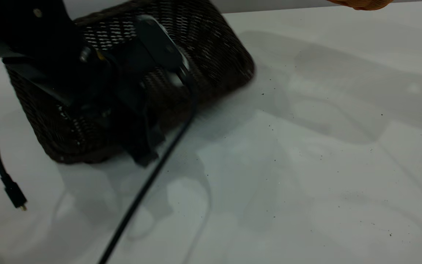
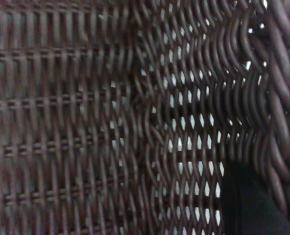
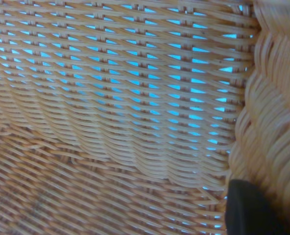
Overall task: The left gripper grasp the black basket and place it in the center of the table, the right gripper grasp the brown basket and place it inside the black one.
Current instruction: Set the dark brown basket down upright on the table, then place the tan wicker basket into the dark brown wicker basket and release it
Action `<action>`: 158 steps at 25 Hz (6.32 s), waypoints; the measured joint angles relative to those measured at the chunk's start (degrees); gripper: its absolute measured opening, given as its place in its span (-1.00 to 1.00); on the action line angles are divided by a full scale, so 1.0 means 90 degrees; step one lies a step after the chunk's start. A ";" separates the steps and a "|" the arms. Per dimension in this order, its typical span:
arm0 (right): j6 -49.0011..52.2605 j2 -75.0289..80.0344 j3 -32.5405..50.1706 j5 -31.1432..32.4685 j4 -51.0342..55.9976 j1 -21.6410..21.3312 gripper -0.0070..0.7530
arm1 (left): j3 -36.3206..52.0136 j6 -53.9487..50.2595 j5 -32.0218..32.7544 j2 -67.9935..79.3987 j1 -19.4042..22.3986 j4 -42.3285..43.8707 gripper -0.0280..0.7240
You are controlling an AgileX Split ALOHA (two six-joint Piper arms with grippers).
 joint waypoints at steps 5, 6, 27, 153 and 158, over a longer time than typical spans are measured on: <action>-0.0015 0.0000 -0.0244 0.0130 0.0002 0.0000 -0.72 | 0.0011 0.0069 0.0531 -0.0154 -0.0543 -0.0042 -0.57; -0.0040 0.0000 -0.0334 0.0177 -0.0004 0.0000 -0.72 | 0.0011 0.0063 0.0581 -0.0205 -0.0640 -0.0048 -0.57; -0.0040 0.0000 -0.1021 0.0494 -0.0007 0.0000 -0.72 | 0.0020 0.0922 0.0959 -0.0639 -0.1266 -0.0047 -0.62; -0.1741 0.2619 -0.1021 0.2002 0.0194 0.2097 -0.47 | -0.2024 0.0342 0.0748 -0.5513 -0.1402 -0.0195 0.69; -0.1843 0.2613 -0.1021 0.2088 0.0196 0.2097 -0.03 | -0.2024 0.0336 0.0742 -0.5513 -0.1402 -0.0195 0.67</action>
